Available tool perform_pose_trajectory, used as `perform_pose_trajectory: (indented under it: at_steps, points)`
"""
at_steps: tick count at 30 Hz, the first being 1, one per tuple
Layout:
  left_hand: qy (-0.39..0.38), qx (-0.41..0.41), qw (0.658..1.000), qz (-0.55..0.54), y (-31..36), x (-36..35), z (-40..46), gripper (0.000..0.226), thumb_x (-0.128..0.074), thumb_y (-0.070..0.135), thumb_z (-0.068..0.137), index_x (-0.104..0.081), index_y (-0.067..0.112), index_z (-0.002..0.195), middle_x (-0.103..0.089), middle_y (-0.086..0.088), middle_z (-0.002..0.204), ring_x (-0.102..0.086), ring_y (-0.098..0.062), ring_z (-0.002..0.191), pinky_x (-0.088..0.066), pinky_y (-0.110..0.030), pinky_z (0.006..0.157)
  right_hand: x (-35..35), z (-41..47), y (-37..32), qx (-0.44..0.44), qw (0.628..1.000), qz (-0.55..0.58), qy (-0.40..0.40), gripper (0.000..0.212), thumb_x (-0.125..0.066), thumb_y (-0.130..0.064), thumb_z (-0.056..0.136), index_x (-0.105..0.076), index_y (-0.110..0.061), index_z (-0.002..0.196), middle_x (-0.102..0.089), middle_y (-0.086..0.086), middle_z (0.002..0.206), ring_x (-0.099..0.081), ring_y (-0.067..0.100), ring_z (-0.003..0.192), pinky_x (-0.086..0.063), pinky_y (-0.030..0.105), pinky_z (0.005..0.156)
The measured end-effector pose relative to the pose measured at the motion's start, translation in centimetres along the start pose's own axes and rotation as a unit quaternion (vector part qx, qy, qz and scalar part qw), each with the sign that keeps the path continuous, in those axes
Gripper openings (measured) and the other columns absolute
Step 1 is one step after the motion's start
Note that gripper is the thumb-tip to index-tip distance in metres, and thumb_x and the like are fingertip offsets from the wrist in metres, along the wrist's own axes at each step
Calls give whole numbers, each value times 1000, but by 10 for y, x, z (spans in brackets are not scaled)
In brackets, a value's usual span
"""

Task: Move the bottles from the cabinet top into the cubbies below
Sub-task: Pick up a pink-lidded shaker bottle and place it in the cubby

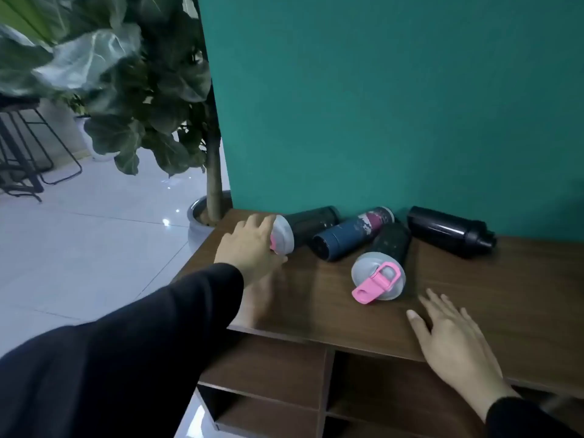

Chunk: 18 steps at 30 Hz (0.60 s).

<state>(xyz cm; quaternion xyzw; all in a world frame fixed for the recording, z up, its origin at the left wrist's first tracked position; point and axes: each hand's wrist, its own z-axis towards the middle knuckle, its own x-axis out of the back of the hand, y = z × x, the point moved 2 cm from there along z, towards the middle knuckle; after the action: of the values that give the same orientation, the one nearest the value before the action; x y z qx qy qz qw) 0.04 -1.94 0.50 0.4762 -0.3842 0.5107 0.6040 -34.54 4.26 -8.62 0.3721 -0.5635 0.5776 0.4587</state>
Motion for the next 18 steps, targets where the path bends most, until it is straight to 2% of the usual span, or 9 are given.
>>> perform_pose_trajectory:
  at_steps: [4, 6, 8, 10, 14, 18]
  points:
    - [-63, 17, 998, 18, 9, -6, 47, 103, -74, 62, 76, -25, 27, 159, -40, -12, 152, -40, -38, 141, -44, -56, 109, -5, 1, -4, 17, 997, -63, 45, 71, -24, -66, 92, -43, -25, 147, -33, -8, 159, -23, 10, 149, -18, 37, 123]
    - [-107, 39, 993, 22, 12, -15, 70, 106, -75, 65, 74, -26, 25, 159, -43, -15, 149, -43, -41, 139, -44, -57, 110, -5, 0, -4, 20, 997, -64, 44, 71, -24, -67, 92, -42, -26, 147, -32, -9, 159, -23, 9, 149, -18, 37, 123]
    - [-160, 59, 985, 40, 10, -25, 83, 103, -76, 66, 71, -34, 22, 154, -55, -15, 133, -55, -40, 124, -50, -53, 104, -6, 0, -2, 17, 997, -67, 42, 70, -23, -66, 92, -42, -27, 147, -31, -10, 159, -22, 8, 149, -17, 36, 123]
    - [-178, 91, 980, 16, 9, -33, 88, 99, -80, 62, 68, -39, 18, 146, -57, -14, 117, -62, -37, 104, -56, -48, 95, -5, 0, -4, 17, 996, -72, 43, 70, -23, -66, 92, -42, -27, 147, -31, -11, 159, -21, 7, 149, -16, 35, 123]
    - [-122, 121, 984, -46, 4, -42, 77, 82, -83, 43, 69, -44, 14, 134, -52, -19, 123, -63, -44, 105, -56, -44, 87, -7, 0, -4, 13, 996, -79, 47, 67, -27, -64, 92, -48, -27, 143, -36, -10, 157, -26, 7, 148, -18, 35, 123]
    - [-29, 93, 993, -61, -21, -27, 43, 81, -82, 43, 67, -46, 17, 134, -54, -21, 124, -61, -48, 109, -53, -51, 98, -2, -3, -7, 12, 996, -45, 72, 65, -29, -63, 90, -59, -24, 133, -53, -7, 146, -44, 15, 139, -32, 39, 117]
